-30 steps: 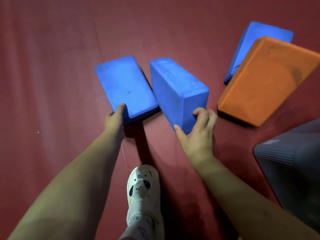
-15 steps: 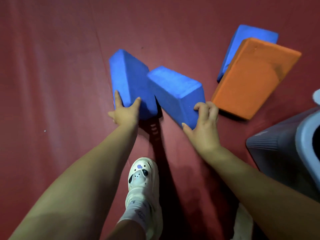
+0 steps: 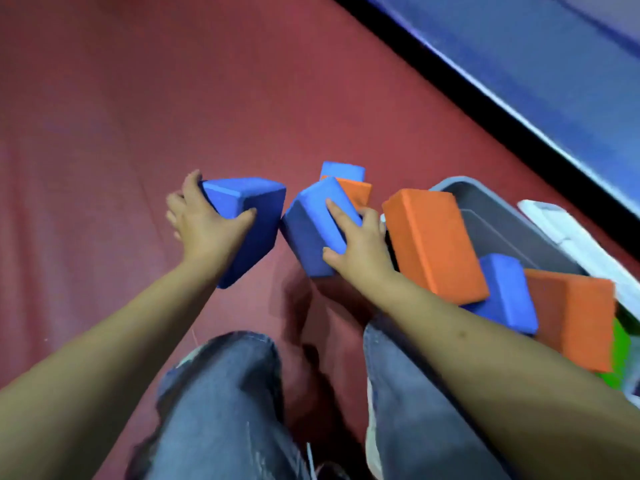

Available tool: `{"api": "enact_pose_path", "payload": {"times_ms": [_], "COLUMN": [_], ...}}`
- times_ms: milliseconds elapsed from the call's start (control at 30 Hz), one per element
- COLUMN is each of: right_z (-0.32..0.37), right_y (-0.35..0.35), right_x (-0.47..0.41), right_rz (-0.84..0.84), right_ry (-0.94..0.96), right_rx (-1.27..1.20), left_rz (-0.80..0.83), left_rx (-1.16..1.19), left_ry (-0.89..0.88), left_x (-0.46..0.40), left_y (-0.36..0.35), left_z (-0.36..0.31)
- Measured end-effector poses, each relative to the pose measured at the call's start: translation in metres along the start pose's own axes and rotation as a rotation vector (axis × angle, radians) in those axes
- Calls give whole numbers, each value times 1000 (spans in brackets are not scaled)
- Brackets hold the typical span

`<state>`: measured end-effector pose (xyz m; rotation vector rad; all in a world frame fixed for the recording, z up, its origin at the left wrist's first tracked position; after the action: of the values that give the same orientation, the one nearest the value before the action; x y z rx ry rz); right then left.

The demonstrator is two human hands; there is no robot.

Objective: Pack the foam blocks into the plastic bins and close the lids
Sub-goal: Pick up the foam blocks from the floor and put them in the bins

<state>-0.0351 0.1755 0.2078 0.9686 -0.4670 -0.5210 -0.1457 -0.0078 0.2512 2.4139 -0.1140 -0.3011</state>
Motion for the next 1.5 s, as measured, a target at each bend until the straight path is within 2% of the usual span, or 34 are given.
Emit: {"api": "enact_pose_path", "payload": {"times_ms": [133,300,467,667,767,900,967,1067,1133,1200,1267,1400,1500], "right_z": [-16,-59,-115,-186,-210,-226,-230,-233,-236,-243,-251,-258,-256], "right_y": [73,166,230,261,266,265,260,245,230,215,204,193,189], "right_x": [47,96,136,149,135,93,64,23,1,-14,-23,-32,-32], "right_rz": [-113,-344,-458,-521,-598,-636,-618,-533,-421,-302,-208,-73,26], "right_ry": [-16,-70,-138,-271,-342,-334,-316,-273,-236,-238,-301,-346,-369], "right_rx": [-133,-302,-253,-213,-323,-376,-382,-339,-226,-66,43,185,202], "left_rz": [-12,3,91,257,286,271,251,303,373,434,516,679,911], "left_rx": [5,94,134,85,119,161,156,114,117,116,80,-10,20], "left_ry": [-205,-383,-539,-700,-651,-516,-360,-35,162,260,244,35,8], "left_x": [37,77,121,147,141,118,103,80,69,64,63,71,83], "left_y": [30,44,19,-32,-61,-102,-122,-152,-166,-176,-185,-197,-199], "left_z": [-85,-173,-240,-286,-297,-304,-300,-280,-264,-251,-245,-249,-249]}}
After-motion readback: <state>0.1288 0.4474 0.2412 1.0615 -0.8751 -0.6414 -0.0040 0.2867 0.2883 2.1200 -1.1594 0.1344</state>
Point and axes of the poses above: each hand's wrist, its own x-axis away from the middle knuckle, its own y-axis out of the back of the hand, z = x × y, the point moved 2 cm from there along -x, towards the middle knuckle, and after that the axes turned 12 degrees about -y, right-handed, at the moved point
